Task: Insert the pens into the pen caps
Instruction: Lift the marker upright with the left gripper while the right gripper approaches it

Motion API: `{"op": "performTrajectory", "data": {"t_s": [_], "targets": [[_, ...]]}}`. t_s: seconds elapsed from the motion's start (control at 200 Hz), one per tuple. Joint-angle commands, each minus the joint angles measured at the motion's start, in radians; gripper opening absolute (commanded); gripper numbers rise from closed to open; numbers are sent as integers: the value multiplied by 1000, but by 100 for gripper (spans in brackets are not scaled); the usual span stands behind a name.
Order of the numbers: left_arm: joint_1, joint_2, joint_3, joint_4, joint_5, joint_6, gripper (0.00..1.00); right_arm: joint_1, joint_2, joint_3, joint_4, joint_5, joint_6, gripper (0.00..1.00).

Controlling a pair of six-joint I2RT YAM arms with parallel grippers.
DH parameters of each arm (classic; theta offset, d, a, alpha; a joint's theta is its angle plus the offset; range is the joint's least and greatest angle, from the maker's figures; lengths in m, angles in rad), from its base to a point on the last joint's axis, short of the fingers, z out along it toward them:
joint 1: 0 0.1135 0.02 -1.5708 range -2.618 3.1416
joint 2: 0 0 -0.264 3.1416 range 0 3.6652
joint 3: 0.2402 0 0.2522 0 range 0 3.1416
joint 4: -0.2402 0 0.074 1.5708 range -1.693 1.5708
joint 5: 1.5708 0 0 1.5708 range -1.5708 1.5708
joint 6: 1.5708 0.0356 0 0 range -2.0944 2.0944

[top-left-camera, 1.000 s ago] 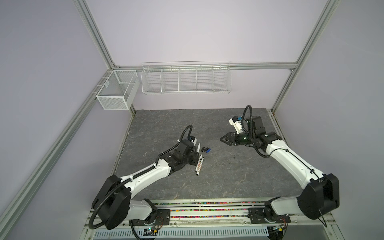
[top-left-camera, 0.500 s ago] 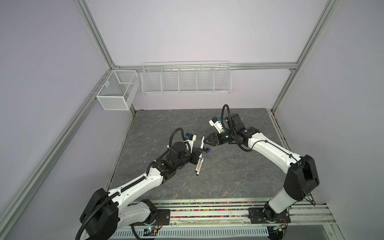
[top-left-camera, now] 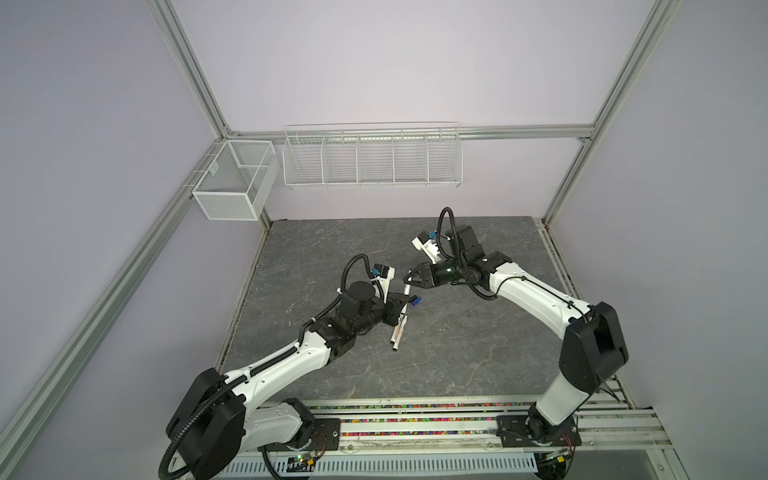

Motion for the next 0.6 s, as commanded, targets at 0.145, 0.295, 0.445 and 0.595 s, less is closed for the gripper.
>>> {"op": "performTrajectory", "data": {"t_s": [0.145, 0.295, 0.445, 0.595], "targets": [[-5, 35, 53, 40, -10, -32, 6, 4, -24, -22, 33, -51, 18, 14], [-5, 62, 68, 13, -6, -16, 32, 3, -52, -38, 49, -52, 32, 12], [-5, 84, 76, 16, 11, -4, 28, 1, -66, -37, 45, -51, 32, 12], [-5, 93, 82, 22, 38, 4, 22, -3, -75, -40, 43, -49, 33, 11]]}}
